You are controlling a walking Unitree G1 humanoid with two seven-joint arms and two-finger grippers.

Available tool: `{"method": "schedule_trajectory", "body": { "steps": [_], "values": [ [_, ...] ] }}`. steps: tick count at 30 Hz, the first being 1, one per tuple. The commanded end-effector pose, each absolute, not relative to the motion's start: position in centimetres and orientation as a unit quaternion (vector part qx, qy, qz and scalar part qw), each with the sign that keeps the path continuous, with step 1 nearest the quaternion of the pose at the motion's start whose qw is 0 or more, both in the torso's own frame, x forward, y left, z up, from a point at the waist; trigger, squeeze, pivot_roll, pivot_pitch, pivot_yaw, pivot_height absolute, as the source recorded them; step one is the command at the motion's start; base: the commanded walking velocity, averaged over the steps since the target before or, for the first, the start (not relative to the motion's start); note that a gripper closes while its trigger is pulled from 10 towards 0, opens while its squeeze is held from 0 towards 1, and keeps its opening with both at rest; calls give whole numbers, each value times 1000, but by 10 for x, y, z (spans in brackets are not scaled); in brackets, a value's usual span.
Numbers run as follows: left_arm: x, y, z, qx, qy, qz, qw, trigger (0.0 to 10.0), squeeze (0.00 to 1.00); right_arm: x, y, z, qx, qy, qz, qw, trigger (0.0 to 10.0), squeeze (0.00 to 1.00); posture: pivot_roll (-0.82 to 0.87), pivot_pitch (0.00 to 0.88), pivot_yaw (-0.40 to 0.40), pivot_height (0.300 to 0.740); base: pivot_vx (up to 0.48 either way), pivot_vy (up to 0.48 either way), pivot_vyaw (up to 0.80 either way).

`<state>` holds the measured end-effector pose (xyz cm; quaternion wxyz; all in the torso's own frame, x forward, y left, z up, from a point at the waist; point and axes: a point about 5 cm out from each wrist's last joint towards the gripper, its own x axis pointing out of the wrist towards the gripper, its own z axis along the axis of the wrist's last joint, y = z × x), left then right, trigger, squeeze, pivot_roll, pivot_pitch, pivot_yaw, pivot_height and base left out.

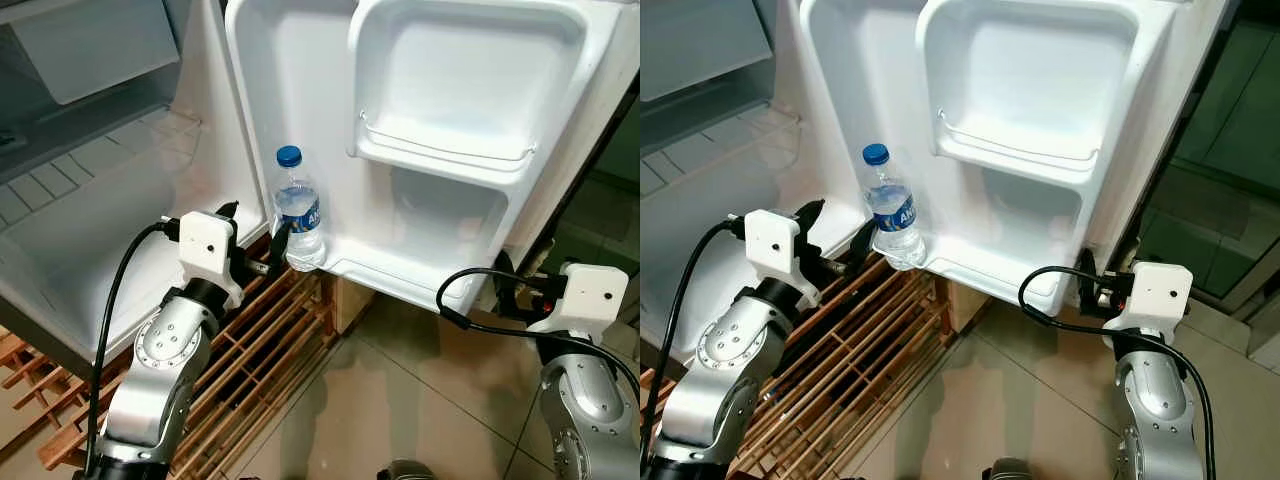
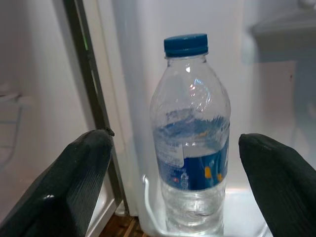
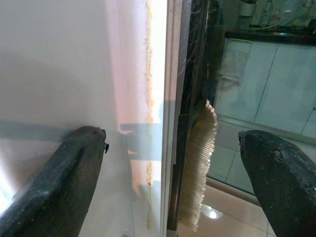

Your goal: Restocking fridge

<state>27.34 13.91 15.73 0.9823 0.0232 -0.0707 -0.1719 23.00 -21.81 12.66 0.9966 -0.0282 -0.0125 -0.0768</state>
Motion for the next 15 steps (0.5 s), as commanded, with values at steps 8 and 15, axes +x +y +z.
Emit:
{"method": "schedule_trajectory", "body": {
  "steps": [8, 15],
  "values": [
    [277, 135, 166, 8, -85, -186, 979, 10000, 0, 237, -205, 126, -18, -16, -50, 998, 10000, 267, -119, 0, 70, 732, -55, 0, 0],
    [269, 138, 163, -23, -85, -208, 974, 10000, 0, 232, -207, 120, -17, -3, -52, 999, 10000, 267, -120, 0, 66, 732, 0, -80, 0]
  ]
}}
